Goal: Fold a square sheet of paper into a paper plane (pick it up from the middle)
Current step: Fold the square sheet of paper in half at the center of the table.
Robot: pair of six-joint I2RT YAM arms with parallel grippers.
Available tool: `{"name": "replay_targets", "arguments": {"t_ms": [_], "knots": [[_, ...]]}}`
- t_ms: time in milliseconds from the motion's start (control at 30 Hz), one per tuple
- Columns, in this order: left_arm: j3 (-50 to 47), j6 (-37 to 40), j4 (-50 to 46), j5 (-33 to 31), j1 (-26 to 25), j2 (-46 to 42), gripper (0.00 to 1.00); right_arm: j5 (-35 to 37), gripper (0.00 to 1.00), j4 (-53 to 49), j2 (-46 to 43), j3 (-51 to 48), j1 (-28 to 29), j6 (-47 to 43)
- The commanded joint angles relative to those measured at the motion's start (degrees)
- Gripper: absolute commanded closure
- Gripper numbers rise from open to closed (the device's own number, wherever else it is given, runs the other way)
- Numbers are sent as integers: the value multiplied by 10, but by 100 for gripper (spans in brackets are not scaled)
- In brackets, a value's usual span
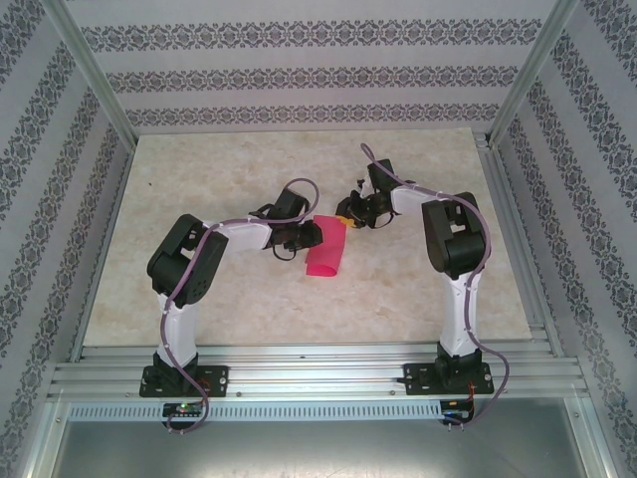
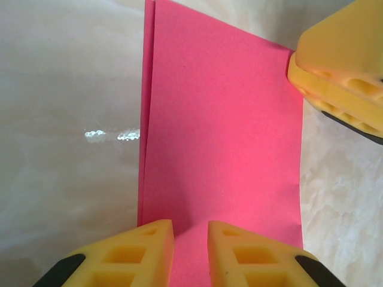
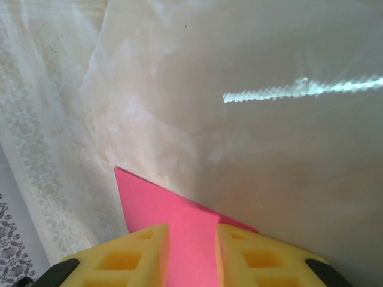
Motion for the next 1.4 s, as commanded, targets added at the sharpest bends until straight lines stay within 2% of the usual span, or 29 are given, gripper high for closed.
{"name": "replay_targets", "arguments": {"t_ms": [0,167,300,467,700,900,1133,1367], "knots": [[-1,10,-44,-7,3,27,75,-4,73,-14,-53,-8,6,-11],[-1,9,-43,-8,3,28,75,-41,71,32,-97,-69,20,11],[-2,9,-42,-7,4,27,75,-44,71,71,-110,-125,37,32],[-3,9,-40,-5,4,28,75,-25,72,86,-100,-163,54,44],[-6,8,-36,-5,4,29,75,-7,73,82,-80,-193,49,37],[-4,9,-38,-4,4,30,75,-35,72,89,-139,-199,61,29],[-4,9,-37,-4,4,29,75,-72,71,155,-178,-266,74,60],[-1,7,-36,-2,3,34,75,-47,71,163,-137,-294,78,56]]}}
